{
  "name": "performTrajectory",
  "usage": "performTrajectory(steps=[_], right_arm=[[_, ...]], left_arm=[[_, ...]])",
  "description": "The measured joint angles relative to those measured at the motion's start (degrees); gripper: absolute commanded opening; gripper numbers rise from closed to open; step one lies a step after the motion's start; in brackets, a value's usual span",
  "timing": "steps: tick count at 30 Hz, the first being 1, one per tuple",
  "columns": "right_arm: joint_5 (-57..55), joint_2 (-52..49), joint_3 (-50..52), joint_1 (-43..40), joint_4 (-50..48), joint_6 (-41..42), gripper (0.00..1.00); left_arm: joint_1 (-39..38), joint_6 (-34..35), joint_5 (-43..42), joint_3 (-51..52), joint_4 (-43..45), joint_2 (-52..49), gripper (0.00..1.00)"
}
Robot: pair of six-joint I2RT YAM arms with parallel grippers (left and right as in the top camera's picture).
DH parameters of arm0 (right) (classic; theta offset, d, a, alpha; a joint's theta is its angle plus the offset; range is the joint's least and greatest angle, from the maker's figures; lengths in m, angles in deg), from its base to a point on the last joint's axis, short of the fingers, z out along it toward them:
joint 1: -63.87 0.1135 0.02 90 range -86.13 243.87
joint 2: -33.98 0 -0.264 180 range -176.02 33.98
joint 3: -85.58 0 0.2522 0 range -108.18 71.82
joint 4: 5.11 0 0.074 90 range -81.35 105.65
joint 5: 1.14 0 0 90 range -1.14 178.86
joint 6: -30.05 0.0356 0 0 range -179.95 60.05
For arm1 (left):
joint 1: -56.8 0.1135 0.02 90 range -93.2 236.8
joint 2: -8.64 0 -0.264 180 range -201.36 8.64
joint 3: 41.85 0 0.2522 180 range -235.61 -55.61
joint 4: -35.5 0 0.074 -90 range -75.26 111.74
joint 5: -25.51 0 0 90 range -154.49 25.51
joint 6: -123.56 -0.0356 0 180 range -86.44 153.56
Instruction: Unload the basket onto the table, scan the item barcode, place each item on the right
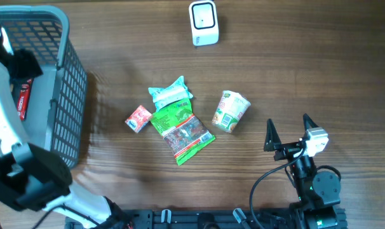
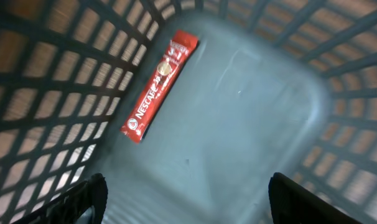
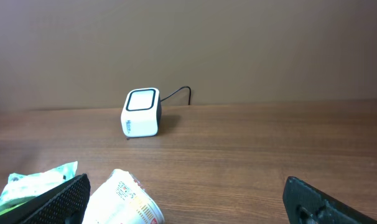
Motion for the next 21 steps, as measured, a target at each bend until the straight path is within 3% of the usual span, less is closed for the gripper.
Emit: performTrajectory(steps=[13, 21], right_arm=[[0.00, 0.00, 0.00, 0.00, 0.00, 0.00, 1.00], [0.00, 0.00, 0.00, 0.00, 0.00, -0.02, 1.00]], left_arm=[[7.76, -4.46, -3.30, 0.00, 6.69, -17.14, 0.81], [7.69, -5.79, -4.07, 1.33, 13.60, -19.54, 0.84]])
